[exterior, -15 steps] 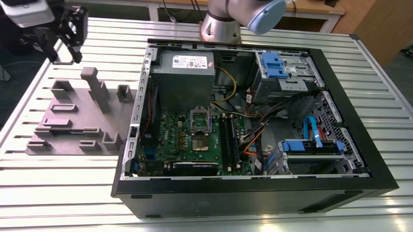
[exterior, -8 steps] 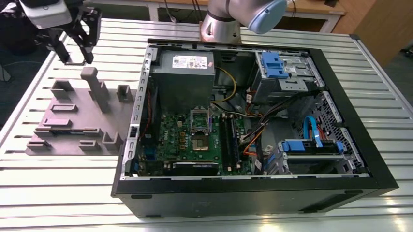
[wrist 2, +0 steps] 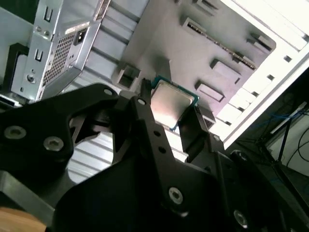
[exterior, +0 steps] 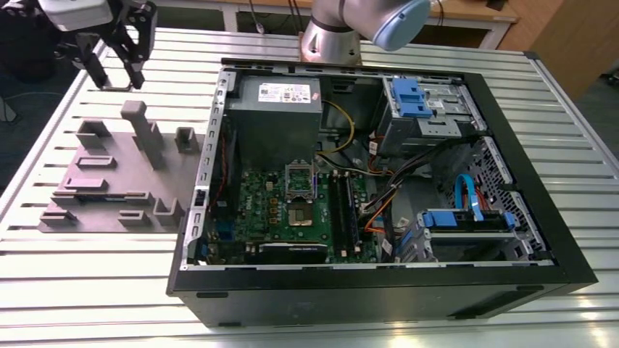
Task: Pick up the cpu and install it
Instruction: 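Pick up the cpu and move it towards the insertion slot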
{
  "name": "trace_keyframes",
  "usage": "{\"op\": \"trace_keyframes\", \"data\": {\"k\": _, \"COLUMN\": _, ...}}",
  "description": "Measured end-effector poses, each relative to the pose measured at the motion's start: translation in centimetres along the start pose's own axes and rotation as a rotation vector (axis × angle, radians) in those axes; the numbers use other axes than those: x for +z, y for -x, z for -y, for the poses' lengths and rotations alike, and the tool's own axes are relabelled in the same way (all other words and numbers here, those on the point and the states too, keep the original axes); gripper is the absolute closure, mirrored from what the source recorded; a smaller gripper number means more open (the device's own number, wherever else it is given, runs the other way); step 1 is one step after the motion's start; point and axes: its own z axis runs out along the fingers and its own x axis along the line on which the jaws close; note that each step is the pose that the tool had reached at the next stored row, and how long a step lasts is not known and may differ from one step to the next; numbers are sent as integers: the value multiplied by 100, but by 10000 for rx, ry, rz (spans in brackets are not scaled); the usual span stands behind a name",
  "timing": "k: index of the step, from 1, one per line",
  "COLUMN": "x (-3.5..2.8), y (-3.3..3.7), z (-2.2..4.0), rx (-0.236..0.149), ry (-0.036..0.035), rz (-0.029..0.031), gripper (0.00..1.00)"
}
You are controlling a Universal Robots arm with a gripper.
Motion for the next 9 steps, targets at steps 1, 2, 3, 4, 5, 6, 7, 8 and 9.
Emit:
{"op": "trace_keyframes", "data": {"k": 1, "x": 4, "y": 45, "z": 0, "rx": 0, "ry": -1, "rz": -1, "gripper": 53}}
{"op": "trace_keyframes", "data": {"k": 2, "x": 8, "y": 89, "z": 0, "rx": 0, "ry": -1, "rz": -1, "gripper": 53}}
{"op": "trace_keyframes", "data": {"k": 3, "x": 12, "y": 134, "z": 0, "rx": 1, "ry": 0, "rz": -1, "gripper": 53}}
{"op": "trace_keyframes", "data": {"k": 4, "x": 16, "y": 180, "z": 0, "rx": 1, "ry": -1, "rz": -1, "gripper": 53}}
{"op": "trace_keyframes", "data": {"k": 5, "x": 21, "y": 224, "z": 0, "rx": 0, "ry": -1, "rz": -1, "gripper": 53}}
{"op": "trace_keyframes", "data": {"k": 6, "x": 25, "y": 272, "z": 0, "rx": 0, "ry": -1, "rz": -2, "gripper": 53}}
{"op": "trace_keyframes", "data": {"k": 7, "x": 30, "y": 317, "z": 0, "rx": 0, "ry": 0, "rz": 0, "gripper": 53}}
{"op": "trace_keyframes", "data": {"k": 8, "x": 33, "y": 361, "z": 0, "rx": 1, "ry": 0, "rz": 0, "gripper": 53}}
{"op": "trace_keyframes", "data": {"k": 9, "x": 37, "y": 407, "z": 0, "rx": 0, "ry": -1, "rz": -1, "gripper": 53}}
